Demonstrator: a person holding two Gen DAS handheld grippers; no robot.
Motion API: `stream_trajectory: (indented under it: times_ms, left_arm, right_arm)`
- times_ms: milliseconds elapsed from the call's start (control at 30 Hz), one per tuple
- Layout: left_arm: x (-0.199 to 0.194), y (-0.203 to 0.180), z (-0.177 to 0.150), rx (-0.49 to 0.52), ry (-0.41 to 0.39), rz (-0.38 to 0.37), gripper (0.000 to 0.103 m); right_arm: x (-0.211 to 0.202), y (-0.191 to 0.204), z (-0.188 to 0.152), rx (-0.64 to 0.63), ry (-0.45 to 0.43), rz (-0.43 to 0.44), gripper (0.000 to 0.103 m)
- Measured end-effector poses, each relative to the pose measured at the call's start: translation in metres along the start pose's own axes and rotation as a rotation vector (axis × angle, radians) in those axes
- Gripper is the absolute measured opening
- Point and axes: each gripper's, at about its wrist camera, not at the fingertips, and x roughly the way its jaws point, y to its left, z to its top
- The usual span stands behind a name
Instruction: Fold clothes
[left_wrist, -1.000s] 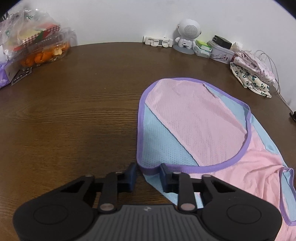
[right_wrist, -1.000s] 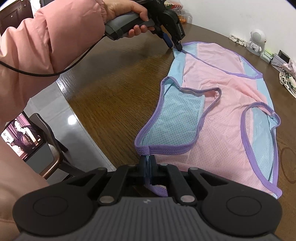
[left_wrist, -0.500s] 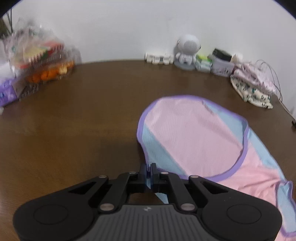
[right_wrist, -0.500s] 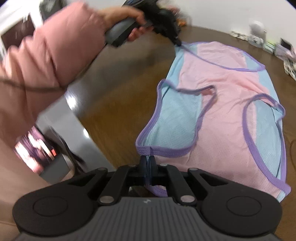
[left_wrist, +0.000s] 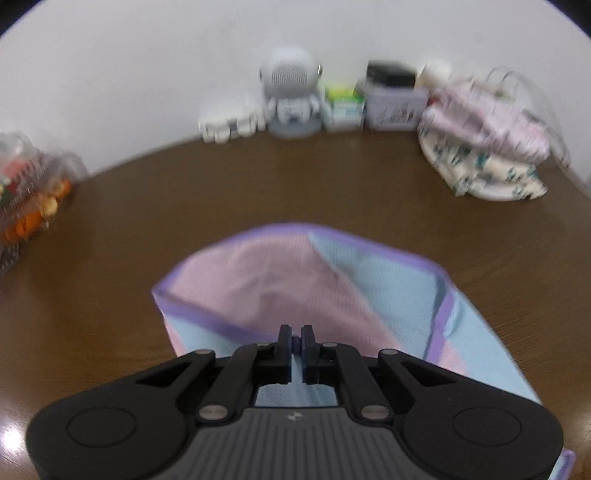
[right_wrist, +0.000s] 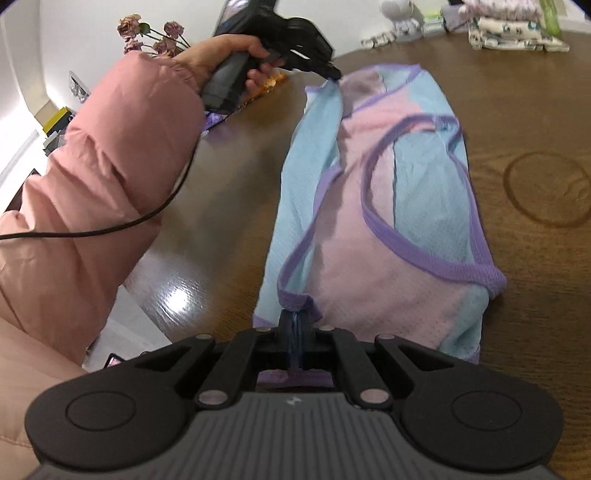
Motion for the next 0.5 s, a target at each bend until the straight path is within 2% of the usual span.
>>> stream_trajectory:
  times_ms: [100, 167, 200, 367, 500]
  left_arm:
    - [0.007, 0.006, -0.005, -0.026, 0.013, 0.005, 0.02]
    - [0.003, 0.013, -0.007, -0.038, 0.003, -0.012, 0.043]
    - [-0.001, 0.018, -0.008, -0.039, -0.009, -0.017, 0.049]
    - [-0.03, 0.043, -0.014, -0.041, -0.08, -0.03, 0.055]
    - [-0.031, 0.061, -0.02, -0.055, -0.059, 0.003, 0.055]
  right_arm:
    - [0.002, -0.007, -0.001, 0.002, -0.001, 0.013, 0.002]
    - [0.004, -0.01, -0.003, 0.009, -0.006, 0.021, 0.002]
    - [0.004, -0.011, -0.004, 0.014, -0.009, 0.021, 0.002]
    - [0.005, -0.014, -0.005, 0.043, -0.044, 0.012, 0.002]
    - [0.005, -0.016, -0.005, 0.049, -0.046, -0.014, 0.008]
